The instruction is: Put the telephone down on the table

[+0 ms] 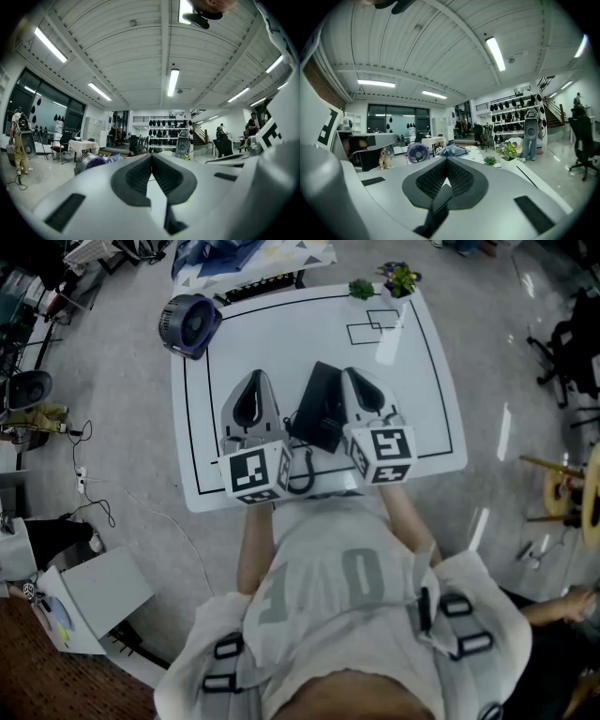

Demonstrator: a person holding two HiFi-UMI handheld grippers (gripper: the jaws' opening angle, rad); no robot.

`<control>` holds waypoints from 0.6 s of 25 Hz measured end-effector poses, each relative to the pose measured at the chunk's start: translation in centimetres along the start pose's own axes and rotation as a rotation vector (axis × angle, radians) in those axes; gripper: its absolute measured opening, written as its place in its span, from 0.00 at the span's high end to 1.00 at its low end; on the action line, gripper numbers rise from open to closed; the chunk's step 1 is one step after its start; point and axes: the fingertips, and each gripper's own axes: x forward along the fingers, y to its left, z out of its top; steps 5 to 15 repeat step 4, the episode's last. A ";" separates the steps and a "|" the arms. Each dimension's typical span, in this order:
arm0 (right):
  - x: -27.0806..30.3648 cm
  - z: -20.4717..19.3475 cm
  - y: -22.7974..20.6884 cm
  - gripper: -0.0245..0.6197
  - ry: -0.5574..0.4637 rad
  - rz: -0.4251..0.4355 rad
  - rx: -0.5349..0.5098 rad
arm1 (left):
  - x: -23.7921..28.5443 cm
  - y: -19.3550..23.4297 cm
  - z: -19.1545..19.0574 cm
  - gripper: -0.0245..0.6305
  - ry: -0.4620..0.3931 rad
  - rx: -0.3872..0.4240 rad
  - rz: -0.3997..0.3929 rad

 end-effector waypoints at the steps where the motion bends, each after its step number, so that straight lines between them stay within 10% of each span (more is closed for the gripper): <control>1: 0.0 0.0 0.0 0.95 0.001 0.000 0.000 | 0.0 0.0 0.0 0.95 0.000 -0.001 0.000; 15: 0.1 -0.1 -0.1 0.95 0.004 0.000 -0.003 | 0.1 0.0 -0.1 0.95 0.003 -0.003 0.001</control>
